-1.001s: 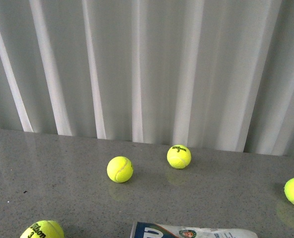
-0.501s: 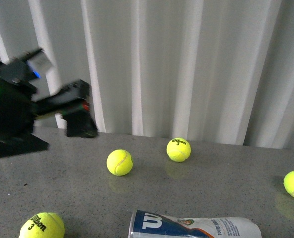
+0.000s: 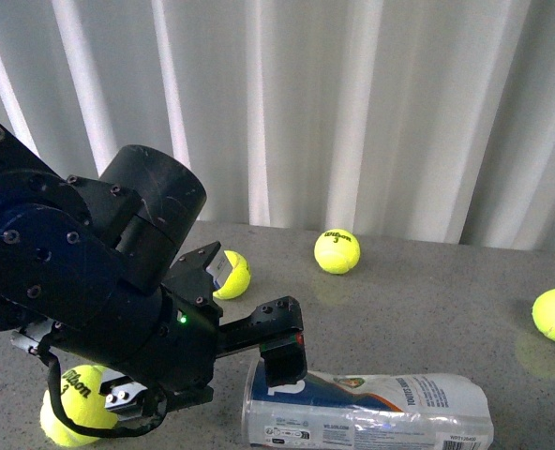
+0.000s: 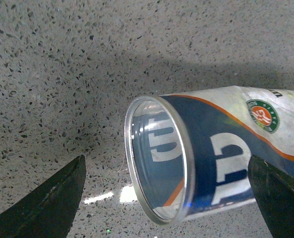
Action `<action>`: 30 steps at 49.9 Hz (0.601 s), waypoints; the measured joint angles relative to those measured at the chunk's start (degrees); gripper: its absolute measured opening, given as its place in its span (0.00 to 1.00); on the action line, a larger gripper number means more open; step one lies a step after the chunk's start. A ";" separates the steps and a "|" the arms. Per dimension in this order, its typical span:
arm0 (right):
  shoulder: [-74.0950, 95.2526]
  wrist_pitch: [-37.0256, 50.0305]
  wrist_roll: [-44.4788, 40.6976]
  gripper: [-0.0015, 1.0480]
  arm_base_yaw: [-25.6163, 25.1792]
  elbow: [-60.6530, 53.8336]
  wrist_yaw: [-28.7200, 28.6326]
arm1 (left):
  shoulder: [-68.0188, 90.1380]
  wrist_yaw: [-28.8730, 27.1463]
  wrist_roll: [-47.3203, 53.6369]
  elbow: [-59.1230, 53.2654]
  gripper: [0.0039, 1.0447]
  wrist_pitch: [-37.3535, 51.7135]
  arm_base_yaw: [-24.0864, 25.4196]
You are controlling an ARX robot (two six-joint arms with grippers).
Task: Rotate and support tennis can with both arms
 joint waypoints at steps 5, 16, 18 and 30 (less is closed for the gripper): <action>0.00 0.00 0.00 0.93 0.00 0.00 0.00 | 0.79 1.29 -2.21 0.22 0.94 1.07 0.02; 0.00 0.00 0.00 0.93 0.00 0.00 0.00 | 0.92 1.90 -5.29 0.24 0.94 1.29 0.33; 0.00 0.00 0.00 0.93 0.00 0.00 0.00 | 0.92 2.43 -6.14 0.22 0.94 1.64 0.63; 0.00 0.00 0.00 0.93 0.00 0.00 0.00 | 0.92 4.74 -10.64 -0.11 0.94 4.52 1.03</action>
